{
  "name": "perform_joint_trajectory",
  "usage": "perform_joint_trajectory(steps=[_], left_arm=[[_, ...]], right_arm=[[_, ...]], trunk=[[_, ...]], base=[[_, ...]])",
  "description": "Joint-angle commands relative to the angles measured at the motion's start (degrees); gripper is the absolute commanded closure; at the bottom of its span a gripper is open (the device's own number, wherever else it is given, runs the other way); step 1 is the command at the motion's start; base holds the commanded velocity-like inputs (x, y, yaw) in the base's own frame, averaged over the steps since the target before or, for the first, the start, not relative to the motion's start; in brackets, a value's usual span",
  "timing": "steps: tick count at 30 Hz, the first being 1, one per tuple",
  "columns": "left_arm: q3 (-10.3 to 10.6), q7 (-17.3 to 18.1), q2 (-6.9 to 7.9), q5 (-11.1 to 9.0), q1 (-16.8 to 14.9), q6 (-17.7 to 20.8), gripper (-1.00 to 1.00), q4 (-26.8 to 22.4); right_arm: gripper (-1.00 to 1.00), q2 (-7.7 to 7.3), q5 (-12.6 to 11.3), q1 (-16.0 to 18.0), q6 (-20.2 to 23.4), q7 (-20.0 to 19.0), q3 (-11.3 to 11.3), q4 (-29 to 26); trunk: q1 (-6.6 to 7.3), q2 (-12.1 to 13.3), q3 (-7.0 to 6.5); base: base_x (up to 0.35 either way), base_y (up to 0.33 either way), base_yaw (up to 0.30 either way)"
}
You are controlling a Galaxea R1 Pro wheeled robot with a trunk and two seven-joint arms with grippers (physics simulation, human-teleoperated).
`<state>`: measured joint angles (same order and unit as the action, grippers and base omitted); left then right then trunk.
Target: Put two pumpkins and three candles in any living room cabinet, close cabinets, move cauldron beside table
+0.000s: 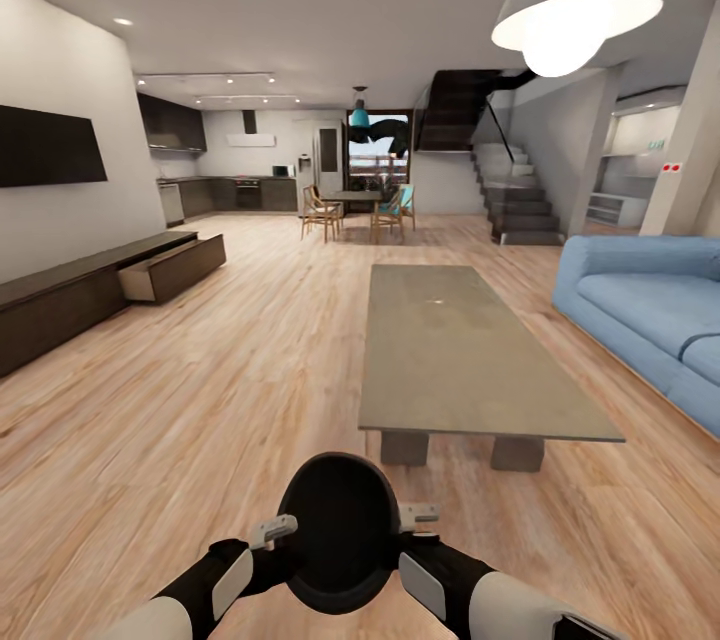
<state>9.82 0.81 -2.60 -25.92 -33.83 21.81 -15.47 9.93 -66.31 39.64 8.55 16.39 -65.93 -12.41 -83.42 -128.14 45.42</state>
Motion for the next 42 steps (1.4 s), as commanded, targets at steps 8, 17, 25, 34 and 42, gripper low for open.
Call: perform_joint_trajectory(steps=[8, 17, 25, 34, 42], left_arm=[[-1.10, 0.42, 2.51, -3.88, -0.01, 0.32, 1.00, -0.16], [-1.11, 0.42, 2.51, -3.88, -0.01, 0.32, 1.00, -0.16], [-1.08, 0.42, 2.51, -3.88, -0.01, 0.34, 1.00, -0.11], [-1.09, 0.42, 2.51, -3.88, -0.01, 0.32, 1.00, -0.12], [-1.12, 0.42, 2.51, -3.94, -0.01, 0.33, 1.00, -0.12]], right_arm=[[1.00, -0.09, -1.28, 0.09, -1.60, -3.49, 2.38, -0.33], [1.00, -0.09, -1.28, 0.09, -1.60, -3.48, 2.38, -0.33], [1.00, -0.09, -1.28, 0.09, -1.60, -3.48, 2.38, -0.33], [1.00, -0.09, -1.28, 0.09, -1.60, -3.48, 2.38, -0.33], [1.00, -0.09, -1.28, 0.09, -1.60, -3.48, 2.38, -0.33]], trunk=[[0.00, -0.03, 0.05], [0.00, -0.03, 0.05], [0.00, -0.03, 0.05], [0.00, -0.03, 0.05], [0.00, -0.03, 0.05]], base=[[0.124, -0.208, 0.000], [0.121, -0.209, 0.000], [0.018, -0.258, 0.000], [0.050, -0.220, 0.000], [0.107, -0.109, 0.000]])
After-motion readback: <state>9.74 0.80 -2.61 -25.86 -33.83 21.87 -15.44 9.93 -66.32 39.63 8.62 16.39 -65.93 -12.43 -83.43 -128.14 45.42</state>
